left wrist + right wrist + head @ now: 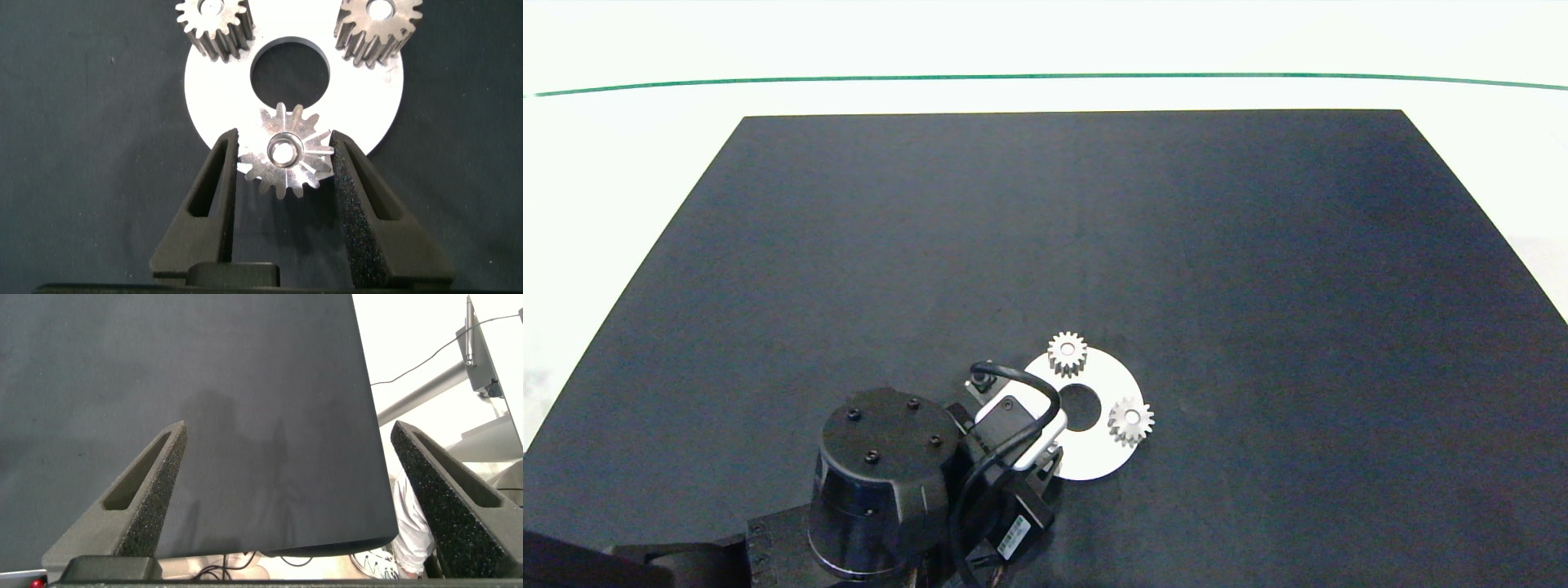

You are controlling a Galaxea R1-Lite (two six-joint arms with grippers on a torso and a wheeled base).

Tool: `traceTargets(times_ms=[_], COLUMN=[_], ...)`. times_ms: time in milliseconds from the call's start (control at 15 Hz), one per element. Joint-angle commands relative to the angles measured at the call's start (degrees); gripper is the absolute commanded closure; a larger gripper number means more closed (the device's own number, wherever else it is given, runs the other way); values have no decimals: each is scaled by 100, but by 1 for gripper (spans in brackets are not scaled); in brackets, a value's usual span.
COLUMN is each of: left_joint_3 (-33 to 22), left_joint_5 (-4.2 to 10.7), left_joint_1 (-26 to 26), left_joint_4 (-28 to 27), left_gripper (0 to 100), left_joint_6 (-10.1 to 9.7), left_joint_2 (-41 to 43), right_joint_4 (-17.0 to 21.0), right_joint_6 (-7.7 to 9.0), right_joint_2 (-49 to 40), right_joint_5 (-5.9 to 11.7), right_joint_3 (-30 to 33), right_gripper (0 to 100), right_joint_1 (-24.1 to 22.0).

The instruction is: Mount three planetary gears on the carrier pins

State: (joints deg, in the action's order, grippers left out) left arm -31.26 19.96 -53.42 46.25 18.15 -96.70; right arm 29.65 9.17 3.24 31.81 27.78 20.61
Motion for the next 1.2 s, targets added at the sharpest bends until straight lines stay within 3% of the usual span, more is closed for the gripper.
traceTargets(times_ms=[67, 400, 533, 867, 1000, 1200], left_joint_3=[-21, 32, 67, 383, 709, 1139], left_joint_5=[8, 8, 26, 43, 263, 360], left_joint_1=[-2, 7, 68, 1589, 1923, 2459], left_joint_4=[33, 42, 24, -64, -55, -64], left_gripper=[0, 0, 0, 0, 0, 0], left_joint_6=[13, 4, -84, -110, -110, -119], left_joint_2=[2, 10, 160, 1232, 1610, 2313], right_joint_4=[15, 15, 15, 6, 15, 24], right_joint_6=[6, 6, -11, 6, 24, 41], right_joint_2=[1, 10, 45, 106, 159, 194], right_joint_5=[19, 19, 19, 19, 19, 19], right_joint_3=[-1, 17, 78, 157, 263, 421], right_gripper=[0, 0, 0, 0, 0, 0], right_joint_1=[4, -5, -22, -374, -585, -857])
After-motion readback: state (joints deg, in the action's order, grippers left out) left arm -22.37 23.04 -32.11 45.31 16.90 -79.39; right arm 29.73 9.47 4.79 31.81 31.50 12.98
